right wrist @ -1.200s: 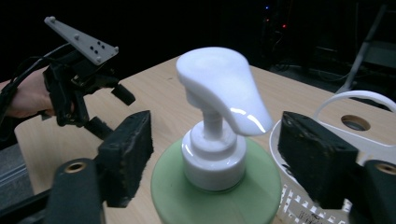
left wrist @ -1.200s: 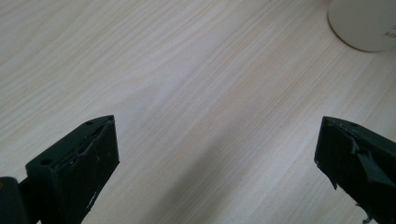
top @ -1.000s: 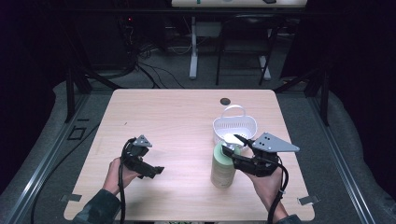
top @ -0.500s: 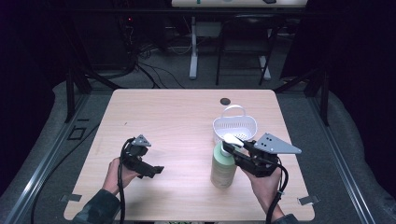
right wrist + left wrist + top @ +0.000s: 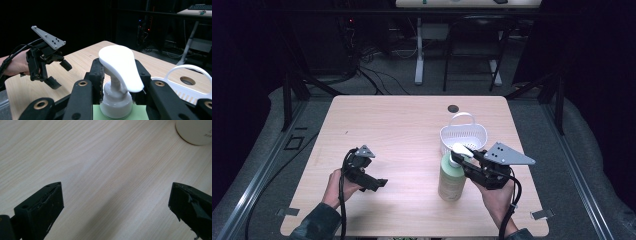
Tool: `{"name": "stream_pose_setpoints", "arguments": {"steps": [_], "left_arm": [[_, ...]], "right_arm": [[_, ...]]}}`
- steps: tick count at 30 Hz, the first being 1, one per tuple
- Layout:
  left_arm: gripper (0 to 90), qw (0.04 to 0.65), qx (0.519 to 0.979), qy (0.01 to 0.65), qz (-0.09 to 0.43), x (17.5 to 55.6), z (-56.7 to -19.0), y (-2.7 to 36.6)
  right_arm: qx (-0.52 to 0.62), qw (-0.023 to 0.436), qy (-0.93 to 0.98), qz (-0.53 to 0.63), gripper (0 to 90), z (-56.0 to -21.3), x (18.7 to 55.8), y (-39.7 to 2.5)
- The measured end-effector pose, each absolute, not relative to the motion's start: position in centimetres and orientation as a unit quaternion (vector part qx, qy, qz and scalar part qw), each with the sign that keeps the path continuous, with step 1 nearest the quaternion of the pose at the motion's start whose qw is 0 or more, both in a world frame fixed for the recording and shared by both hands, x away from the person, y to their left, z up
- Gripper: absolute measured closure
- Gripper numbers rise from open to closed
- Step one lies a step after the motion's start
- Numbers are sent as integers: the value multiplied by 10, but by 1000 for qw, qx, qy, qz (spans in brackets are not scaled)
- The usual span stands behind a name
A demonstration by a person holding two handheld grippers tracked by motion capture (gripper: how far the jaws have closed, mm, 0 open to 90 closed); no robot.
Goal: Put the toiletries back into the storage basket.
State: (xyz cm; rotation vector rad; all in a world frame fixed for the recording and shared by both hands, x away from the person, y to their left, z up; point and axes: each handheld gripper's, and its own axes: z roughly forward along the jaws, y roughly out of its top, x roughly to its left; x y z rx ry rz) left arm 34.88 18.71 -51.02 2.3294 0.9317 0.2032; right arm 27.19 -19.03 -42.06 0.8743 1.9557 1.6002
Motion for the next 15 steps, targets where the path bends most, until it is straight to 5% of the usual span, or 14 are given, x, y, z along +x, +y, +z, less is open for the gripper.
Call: {"name": "stream_pose_setpoints", "arguments": {"steps": [15], "left_arm": [[0, 305, 882, 348, 83, 351, -510, 185]], "right_arm": [[310, 243, 714, 579, 679, -405, 271, -196]]}}
